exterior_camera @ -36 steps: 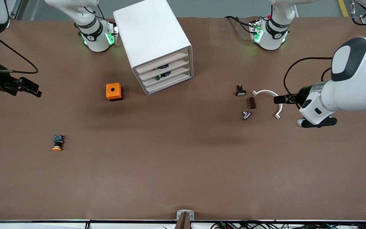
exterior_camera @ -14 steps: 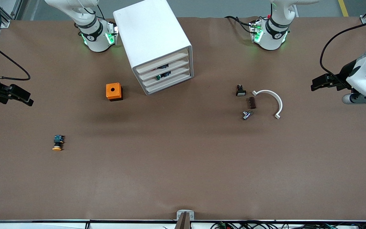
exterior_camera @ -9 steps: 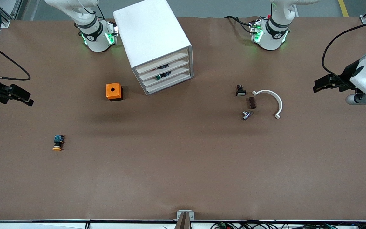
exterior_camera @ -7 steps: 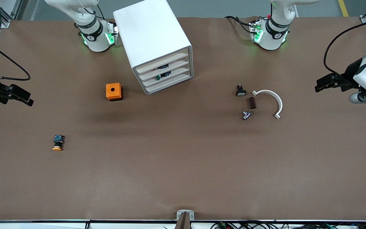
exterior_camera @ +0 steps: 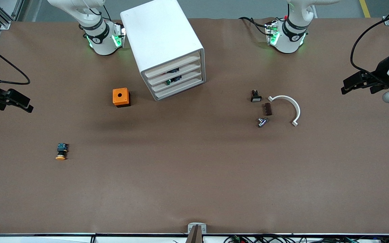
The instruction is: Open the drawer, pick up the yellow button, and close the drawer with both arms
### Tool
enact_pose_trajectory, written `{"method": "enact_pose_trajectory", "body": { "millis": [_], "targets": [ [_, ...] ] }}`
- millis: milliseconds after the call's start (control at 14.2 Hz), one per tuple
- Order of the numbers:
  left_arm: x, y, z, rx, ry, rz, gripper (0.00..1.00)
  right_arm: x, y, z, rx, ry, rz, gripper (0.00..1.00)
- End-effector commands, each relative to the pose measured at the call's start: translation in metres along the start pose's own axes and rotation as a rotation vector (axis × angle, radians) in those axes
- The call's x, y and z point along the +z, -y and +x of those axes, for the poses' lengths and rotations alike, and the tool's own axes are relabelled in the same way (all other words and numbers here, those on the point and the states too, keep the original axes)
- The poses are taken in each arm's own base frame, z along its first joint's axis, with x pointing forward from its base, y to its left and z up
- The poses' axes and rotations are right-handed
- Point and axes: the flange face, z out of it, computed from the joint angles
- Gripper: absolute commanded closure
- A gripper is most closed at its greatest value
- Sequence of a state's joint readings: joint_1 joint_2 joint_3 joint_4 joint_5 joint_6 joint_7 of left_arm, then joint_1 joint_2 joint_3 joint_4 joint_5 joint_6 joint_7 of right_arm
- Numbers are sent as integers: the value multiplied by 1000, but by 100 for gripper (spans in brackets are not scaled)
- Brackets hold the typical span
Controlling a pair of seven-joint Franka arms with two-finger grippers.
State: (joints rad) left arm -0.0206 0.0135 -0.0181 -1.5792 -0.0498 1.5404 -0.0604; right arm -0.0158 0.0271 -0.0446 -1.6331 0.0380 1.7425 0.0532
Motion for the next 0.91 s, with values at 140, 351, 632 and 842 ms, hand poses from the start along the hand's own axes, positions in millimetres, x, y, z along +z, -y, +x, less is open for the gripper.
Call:
{"method": "enact_pose_trajectory", "body": {
  "millis": [140, 351, 632, 842],
  "targets": [
    [-12, 10, -5, 72, 0, 22, 0, -5, -2, -1, 1, 0, -9, 0],
    [-11, 11, -4, 61, 3, 28, 0, -4, -1, 0, 0, 2, -9, 0],
    [-10, 11, -3, 61, 5, 29, 0, -4, -1, 0, 0, 2, -9, 0],
    [-10, 11, -3, 61, 5, 28, 0, -4, -1, 0, 0, 2, -9, 0]
  ]
}}
